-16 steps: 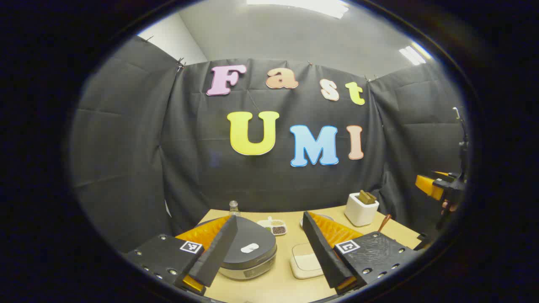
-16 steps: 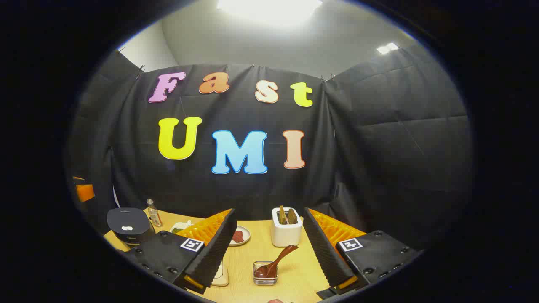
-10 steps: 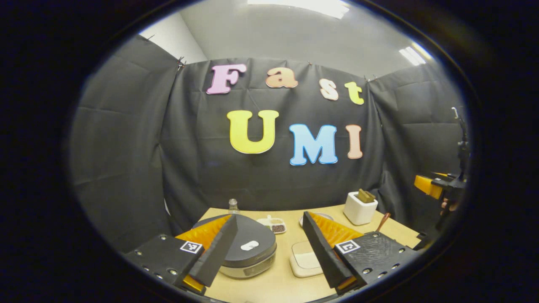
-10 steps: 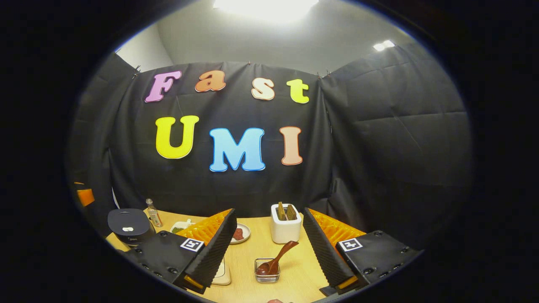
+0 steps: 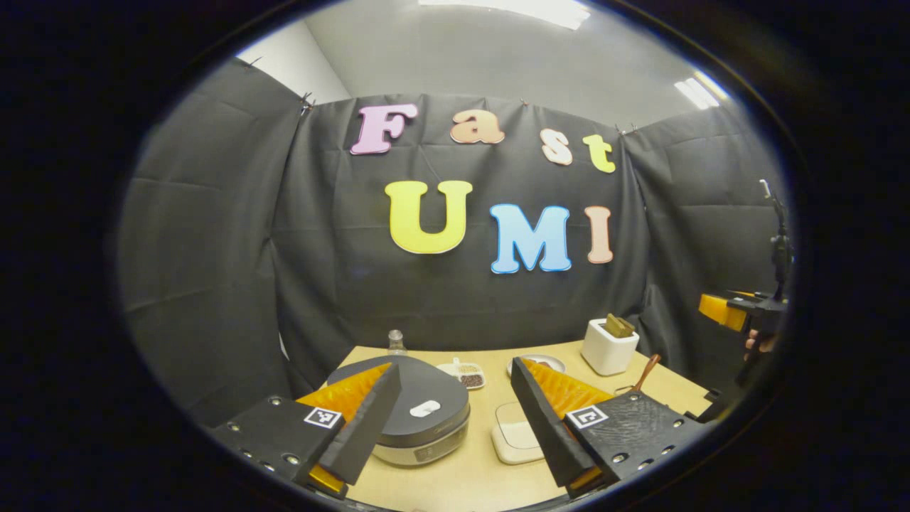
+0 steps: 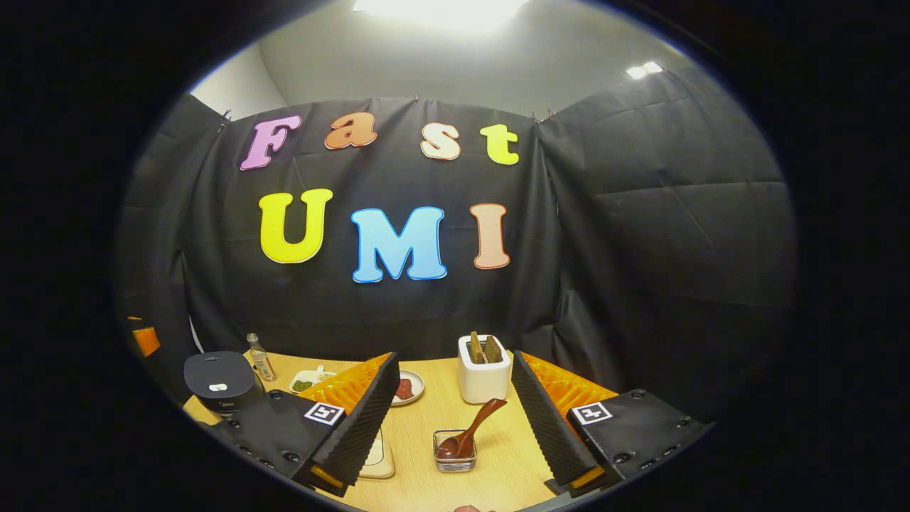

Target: Close the left gripper, press the button to open the rice cooker; take a wooden spoon from the chopstick holder with the right hand, scoop a spoonful of rice and pour it into the rice cooker, then put the wooden spoon back into the chopstick holder.

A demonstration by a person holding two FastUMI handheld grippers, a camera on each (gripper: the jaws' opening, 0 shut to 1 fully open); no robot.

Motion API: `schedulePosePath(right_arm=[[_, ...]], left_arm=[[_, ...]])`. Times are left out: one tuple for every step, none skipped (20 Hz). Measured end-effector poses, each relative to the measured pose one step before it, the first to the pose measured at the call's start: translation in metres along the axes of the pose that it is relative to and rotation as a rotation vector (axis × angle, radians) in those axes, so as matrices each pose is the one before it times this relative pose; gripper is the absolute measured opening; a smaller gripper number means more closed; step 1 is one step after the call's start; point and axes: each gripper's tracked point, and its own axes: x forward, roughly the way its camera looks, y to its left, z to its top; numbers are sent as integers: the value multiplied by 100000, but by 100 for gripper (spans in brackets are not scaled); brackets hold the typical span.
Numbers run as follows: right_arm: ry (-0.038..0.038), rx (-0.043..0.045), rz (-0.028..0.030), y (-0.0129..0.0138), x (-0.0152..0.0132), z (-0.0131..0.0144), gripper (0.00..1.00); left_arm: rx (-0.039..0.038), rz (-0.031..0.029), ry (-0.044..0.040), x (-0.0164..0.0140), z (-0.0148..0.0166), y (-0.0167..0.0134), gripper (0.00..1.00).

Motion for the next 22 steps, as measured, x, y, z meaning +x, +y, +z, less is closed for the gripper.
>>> schedulePosePath(right_arm=[[164,-263,-11,-78,-39,-4,100],[215,-450,94,-80,28,-75,100],[70,-441,223,-162,-56,10,100],[73,-475,217,-158,-71,-36,97],[143,-297,139,-122,69,-87,97],[264,-179,219,-155,55,-129,97],[411,177,184,-99,143,-44,100],[300,289,89,-149,173,-161,100],[14,354,-258,-220,168,57,97],[121,192,125,-176,354,-125,100],[223,56,578,77,314,6,100],[255,34,717,-33,378,-156,100],[526,-142,668,-33,443,-39,100],[909,-54,813,-100,514,-201,97],[853,154,1003,-73,494,-70,100],[603,447,1145,-105,498,2,100],[554,478,1049,-207,515,64,97],[344,41,589,-443,539,-35,100],[254,-156,570,-446,595,58,100],[453,-237,784,-533,758,-72,100],[599,-261,894,-476,663,-26,100],[689,-224,970,-531,741,-177,100]], left_arm=[[-61,-132,161,53,-12,-28,97],[21,-158,77,49,-108,-210,98],[83,-225,94,-73,-85,-260,97],[27,-263,198,107,-79,-52,98],[-72,-412,93,-5,67,-218,98],[-292,-374,60,67,-250,-337,98],[-245,81,55,-14,87,-232,97],[-217,283,-106,-40,9,-36,97],[-185,149,36,35,239,-111,97],[71,223,58,25,-128,-225,97],[332,502,269,88,-24,-92,97],[408,764,526,73,-21,-82,97],[271,1211,991,146,-155,-11,97],[-244,946,1307,121,-229,-58,98],[-647,-38,1587,254,-136,-300,98],[-712,969,1236,105,-78,-189,95],[-574,1860,553,90,305,135,82],[-735,206,1396,468,56,-218,68],[-778,-610,2187,352,-308,-771,55],[-313,1364,1287,456,166,-176,43],[-900,6160,-51,288,562,1185,31],[-2445,2056,1713,477,61,43,20]])
